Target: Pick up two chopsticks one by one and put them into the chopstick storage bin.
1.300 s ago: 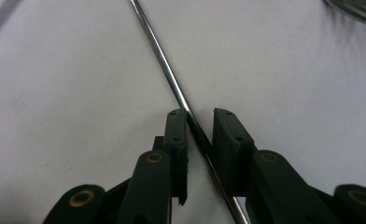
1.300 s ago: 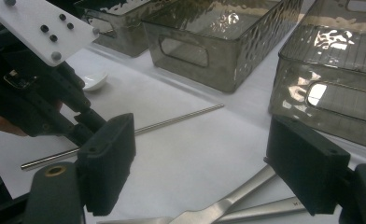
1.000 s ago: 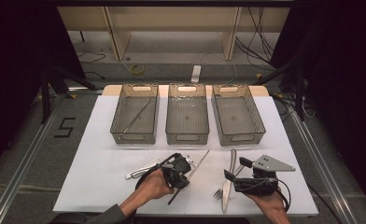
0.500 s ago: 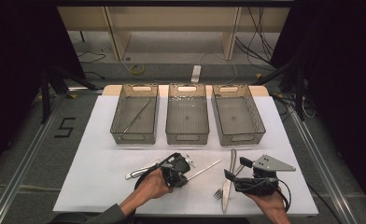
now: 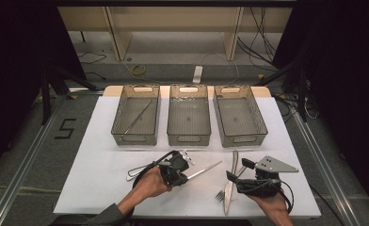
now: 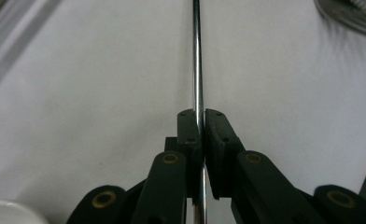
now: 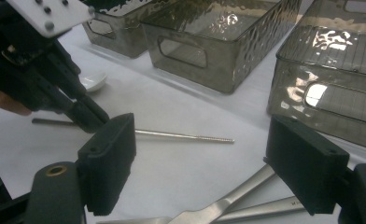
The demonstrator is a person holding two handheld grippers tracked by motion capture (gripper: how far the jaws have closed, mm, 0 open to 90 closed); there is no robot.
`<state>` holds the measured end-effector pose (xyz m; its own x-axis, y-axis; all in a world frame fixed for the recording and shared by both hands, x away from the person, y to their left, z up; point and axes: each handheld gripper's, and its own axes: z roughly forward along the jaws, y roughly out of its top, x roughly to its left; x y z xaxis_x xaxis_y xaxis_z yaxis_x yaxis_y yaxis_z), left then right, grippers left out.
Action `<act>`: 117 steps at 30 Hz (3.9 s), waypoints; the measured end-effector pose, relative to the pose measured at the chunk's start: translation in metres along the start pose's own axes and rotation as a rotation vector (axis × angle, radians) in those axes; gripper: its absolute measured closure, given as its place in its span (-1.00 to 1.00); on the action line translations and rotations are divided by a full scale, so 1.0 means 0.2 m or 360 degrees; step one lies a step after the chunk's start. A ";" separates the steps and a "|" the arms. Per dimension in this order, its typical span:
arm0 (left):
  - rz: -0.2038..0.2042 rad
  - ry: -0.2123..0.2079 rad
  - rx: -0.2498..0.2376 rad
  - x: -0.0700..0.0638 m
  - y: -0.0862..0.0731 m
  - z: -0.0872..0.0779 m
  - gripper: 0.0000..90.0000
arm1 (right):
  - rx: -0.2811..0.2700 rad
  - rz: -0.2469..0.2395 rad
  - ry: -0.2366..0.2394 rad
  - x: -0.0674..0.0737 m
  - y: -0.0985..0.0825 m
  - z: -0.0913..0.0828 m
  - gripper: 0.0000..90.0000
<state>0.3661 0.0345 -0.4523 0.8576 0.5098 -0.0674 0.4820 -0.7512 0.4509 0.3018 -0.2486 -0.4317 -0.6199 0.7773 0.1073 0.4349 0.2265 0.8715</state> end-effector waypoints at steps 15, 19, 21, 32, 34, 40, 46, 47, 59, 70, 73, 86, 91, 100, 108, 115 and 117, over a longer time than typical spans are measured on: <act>-0.0060 -0.0014 -0.0096 0.08 -0.01 -0.12 0.88 | 0.0000 0.0006 -0.0005 0.00 0.00 0.00 -0.44; -0.0060 -0.0005 -0.0107 0.10 -0.01 -0.16 0.88 | 0.0001 0.0000 -0.0006 0.00 0.00 0.00 -0.44; -0.0063 -0.0011 -0.0126 0.10 -0.01 -0.20 0.88 | 0.0003 0.0002 -0.0006 0.00 0.00 0.00 -0.44; -0.0131 0.0014 -0.0335 0.19 -0.01 -0.44 0.88 | 0.0001 0.0001 -0.0008 0.00 0.00 0.00 -0.44; -0.0155 0.0023 -0.0369 0.21 -0.01 -0.47 0.88 | 0.0000 0.0002 -0.0009 -0.01 0.00 0.00 -0.44; -0.0215 0.0039 -0.0452 0.29 -0.03 -0.56 0.88 | 0.0005 0.0005 -0.0012 -0.01 0.00 0.00 -0.44; -0.0273 0.0082 -0.0492 0.38 -0.03 -0.62 0.88 | 0.0005 0.0010 -0.0012 -0.01 0.00 0.00 -0.44; -0.0283 0.0090 -0.0498 0.39 -0.04 -0.63 0.88 | 0.0004 0.0011 -0.0011 -0.01 0.00 0.00 -0.44; -0.0453 0.0226 -0.0574 0.62 -0.09 -0.68 0.88 | 0.0006 0.0012 -0.0008 -0.01 -0.01 0.00 -0.44; -0.0577 0.0353 -0.0541 0.82 -0.10 -0.67 0.88 | 0.0005 0.0008 -0.0007 -0.01 -0.01 0.00 -0.44; -0.0618 0.0364 -0.0531 0.86 -0.10 -0.66 0.88 | 0.0005 0.0007 -0.0006 -0.01 -0.01 0.00 -0.44; -0.0745 0.0414 -0.0534 0.99 -0.14 -0.60 0.88 | 0.0004 0.0011 -0.0005 -0.01 -0.01 0.00 -0.44; -0.0781 0.0442 -0.0520 1.04 -0.17 -0.58 0.88 | 0.0005 0.0014 -0.0002 -0.01 -0.01 0.00 -0.44; -0.0820 0.0465 -0.0513 1.08 -0.19 -0.54 0.88 | 0.0008 0.0015 -0.0002 -0.01 -0.01 0.00 -0.44; -0.0816 0.0484 -0.0487 1.10 -0.18 -0.49 0.87 | 0.0008 0.0018 -0.0002 -0.01 -0.01 0.00 -0.44; -0.0843 0.0527 -0.0535 1.13 -0.18 -0.47 0.69 | 0.0005 0.0017 0.0000 -0.01 -0.01 0.00 -0.44; -0.0839 0.0537 -0.0545 1.12 -0.18 -0.48 0.43 | 0.0006 0.0019 0.0000 -0.01 -0.01 0.00 -0.44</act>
<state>0.5247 0.2158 -0.3981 0.3967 0.9126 -0.0991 0.6864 -0.2232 0.6921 0.3030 -0.2512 -0.4334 -0.6145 0.7801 0.1176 0.4446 0.2194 0.8684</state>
